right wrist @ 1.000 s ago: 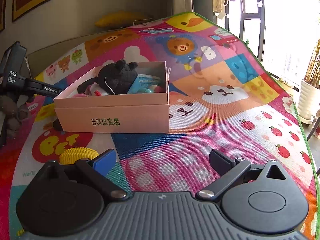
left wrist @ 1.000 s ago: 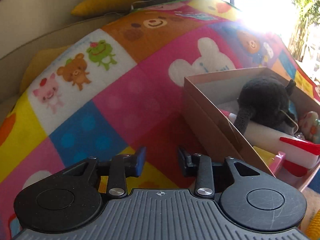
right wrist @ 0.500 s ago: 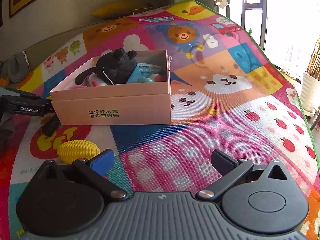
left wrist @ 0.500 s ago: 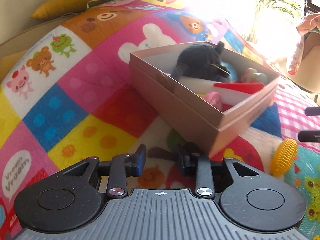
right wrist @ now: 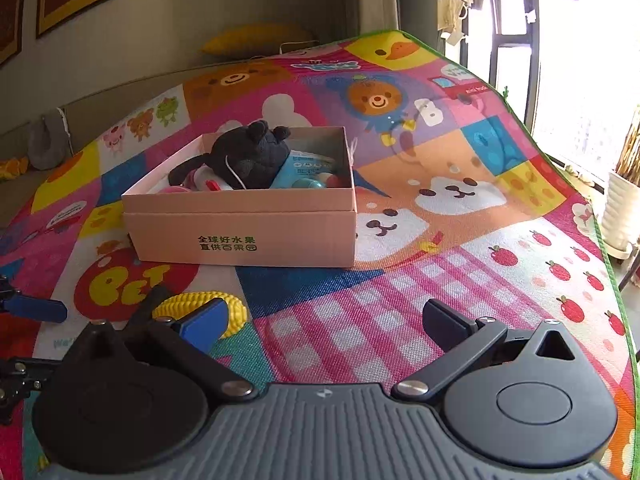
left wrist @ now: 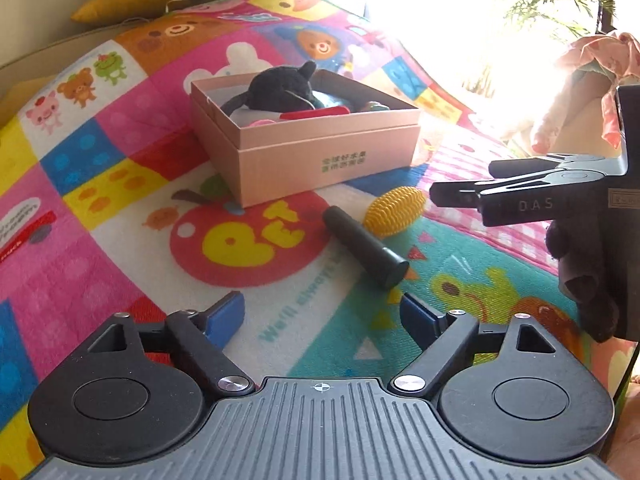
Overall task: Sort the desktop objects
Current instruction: 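Move the right tool toward the yellow corn toy on the mat, then grasp the yellow corn toy with the right tool while the left grasps the black cylinder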
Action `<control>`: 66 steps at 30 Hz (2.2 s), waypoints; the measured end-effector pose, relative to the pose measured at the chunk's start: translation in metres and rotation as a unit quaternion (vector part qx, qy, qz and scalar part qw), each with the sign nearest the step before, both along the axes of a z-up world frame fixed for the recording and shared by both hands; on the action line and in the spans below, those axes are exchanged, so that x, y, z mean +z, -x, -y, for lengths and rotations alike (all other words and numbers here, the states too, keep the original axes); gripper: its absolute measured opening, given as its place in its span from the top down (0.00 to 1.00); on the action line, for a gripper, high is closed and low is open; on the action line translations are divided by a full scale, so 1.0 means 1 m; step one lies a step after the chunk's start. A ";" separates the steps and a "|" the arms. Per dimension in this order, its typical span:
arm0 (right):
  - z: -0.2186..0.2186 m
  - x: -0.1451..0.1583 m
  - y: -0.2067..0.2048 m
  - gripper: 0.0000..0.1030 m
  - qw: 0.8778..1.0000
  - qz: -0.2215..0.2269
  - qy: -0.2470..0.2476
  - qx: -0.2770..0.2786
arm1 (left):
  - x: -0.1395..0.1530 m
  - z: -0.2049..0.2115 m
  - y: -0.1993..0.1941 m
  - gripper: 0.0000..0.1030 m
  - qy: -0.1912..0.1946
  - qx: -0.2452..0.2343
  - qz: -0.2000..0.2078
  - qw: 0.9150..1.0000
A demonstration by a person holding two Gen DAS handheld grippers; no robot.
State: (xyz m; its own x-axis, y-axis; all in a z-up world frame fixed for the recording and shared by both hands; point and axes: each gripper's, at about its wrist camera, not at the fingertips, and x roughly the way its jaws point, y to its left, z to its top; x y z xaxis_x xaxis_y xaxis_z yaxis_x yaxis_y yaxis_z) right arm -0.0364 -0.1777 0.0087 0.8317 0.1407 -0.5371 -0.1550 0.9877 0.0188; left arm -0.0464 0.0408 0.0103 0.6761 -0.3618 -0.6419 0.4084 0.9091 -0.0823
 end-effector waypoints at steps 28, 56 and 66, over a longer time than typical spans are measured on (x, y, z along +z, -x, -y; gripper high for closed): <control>0.042 -0.004 0.009 0.30 1.000 -0.020 -0.016 -0.013 | 0.004 0.081 0.001 0.05 0.049 -0.047 -0.006 0.998; 0.069 -0.006 0.013 0.01 0.994 -0.005 -0.098 -0.048 | 0.002 0.084 -0.063 0.03 -0.013 -0.084 0.031 0.996; 0.066 -0.006 0.013 0.00 0.995 -0.003 -0.086 -0.050 | 0.016 0.080 -0.026 0.02 -0.037 -0.065 0.096 0.993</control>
